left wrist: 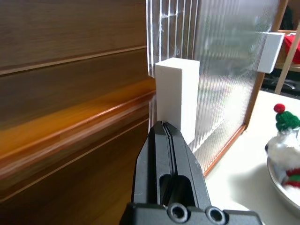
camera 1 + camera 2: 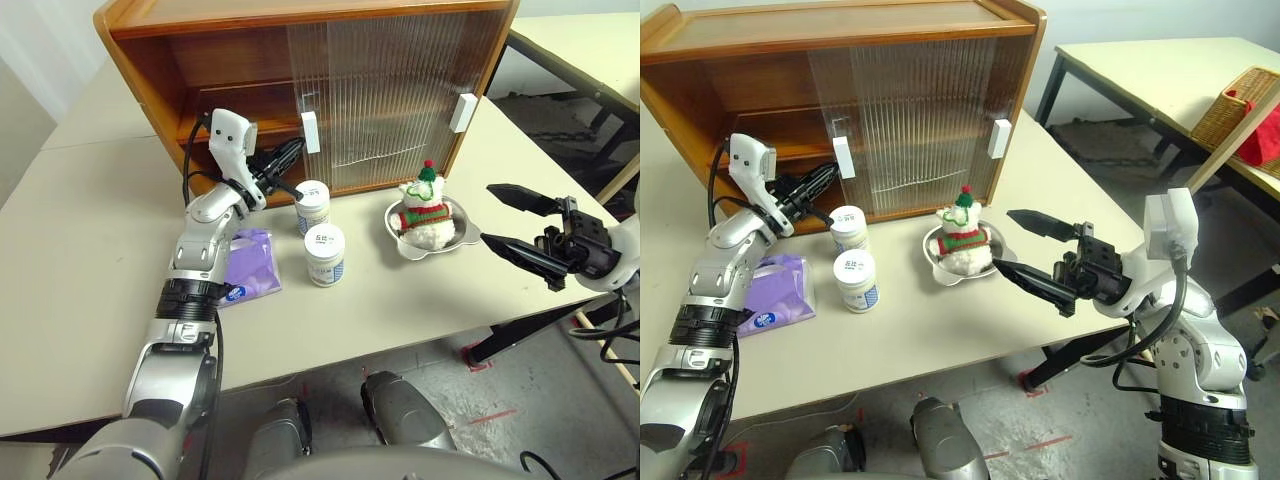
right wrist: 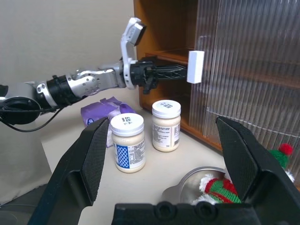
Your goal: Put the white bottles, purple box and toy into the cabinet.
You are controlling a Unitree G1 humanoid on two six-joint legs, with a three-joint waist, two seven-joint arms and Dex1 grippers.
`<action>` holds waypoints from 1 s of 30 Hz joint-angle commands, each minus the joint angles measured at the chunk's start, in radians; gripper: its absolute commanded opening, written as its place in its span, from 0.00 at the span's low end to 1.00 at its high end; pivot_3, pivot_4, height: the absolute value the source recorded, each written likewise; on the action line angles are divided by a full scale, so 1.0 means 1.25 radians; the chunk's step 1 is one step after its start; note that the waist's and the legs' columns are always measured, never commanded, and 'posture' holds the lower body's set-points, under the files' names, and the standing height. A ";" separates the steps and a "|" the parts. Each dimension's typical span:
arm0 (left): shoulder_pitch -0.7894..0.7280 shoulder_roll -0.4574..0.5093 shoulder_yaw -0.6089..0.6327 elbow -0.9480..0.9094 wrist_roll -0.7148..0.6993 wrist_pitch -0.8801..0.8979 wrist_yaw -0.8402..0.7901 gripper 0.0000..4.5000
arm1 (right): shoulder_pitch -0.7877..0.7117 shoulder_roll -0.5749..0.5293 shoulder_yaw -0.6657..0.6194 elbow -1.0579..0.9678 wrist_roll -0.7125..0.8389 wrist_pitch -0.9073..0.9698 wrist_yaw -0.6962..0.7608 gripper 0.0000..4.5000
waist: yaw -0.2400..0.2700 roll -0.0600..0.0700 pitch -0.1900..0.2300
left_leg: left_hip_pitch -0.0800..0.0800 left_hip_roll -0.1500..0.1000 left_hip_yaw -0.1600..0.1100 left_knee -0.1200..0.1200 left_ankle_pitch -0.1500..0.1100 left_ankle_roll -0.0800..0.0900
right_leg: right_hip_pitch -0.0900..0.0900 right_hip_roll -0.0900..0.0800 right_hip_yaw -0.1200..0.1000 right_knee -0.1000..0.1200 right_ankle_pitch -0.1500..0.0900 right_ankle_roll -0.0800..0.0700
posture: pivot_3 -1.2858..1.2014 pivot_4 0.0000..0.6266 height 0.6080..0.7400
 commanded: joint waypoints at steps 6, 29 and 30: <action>-0.022 -0.022 -0.029 0.026 0.012 -0.010 -0.024 0.01 | -0.002 0.004 0.003 -0.009 0.006 0.000 -0.008 1.00 | -0.007 0.000 0.000 | -0.001 -0.007 -0.002 0.000 -0.001 0.002 | 0.000 -0.004 0.002 0.000 -0.001 0.004 | 0.36 0.11 1.00; 0.370 0.281 0.289 -0.416 -0.381 0.485 -0.061 1.00 | -0.138 0.060 0.128 0.081 -0.050 -0.023 0.045 1.00 | -0.005 0.005 -0.010 | -0.005 -0.004 -0.002 -0.002 -0.001 -0.001 | -0.010 -0.007 0.002 0.000 0.007 -0.007 | 0.39 0.12 1.00; 0.390 0.301 0.309 -0.426 -0.399 0.525 -0.054 1.00 | -0.142 0.067 0.133 0.085 -0.058 -0.025 0.039 1.00 | -0.004 0.004 -0.010 | -0.005 -0.004 -0.002 -0.002 -0.003 -0.004 | -0.011 -0.009 0.003 0.000 0.007 -0.009 | 0.39 0.11 1.00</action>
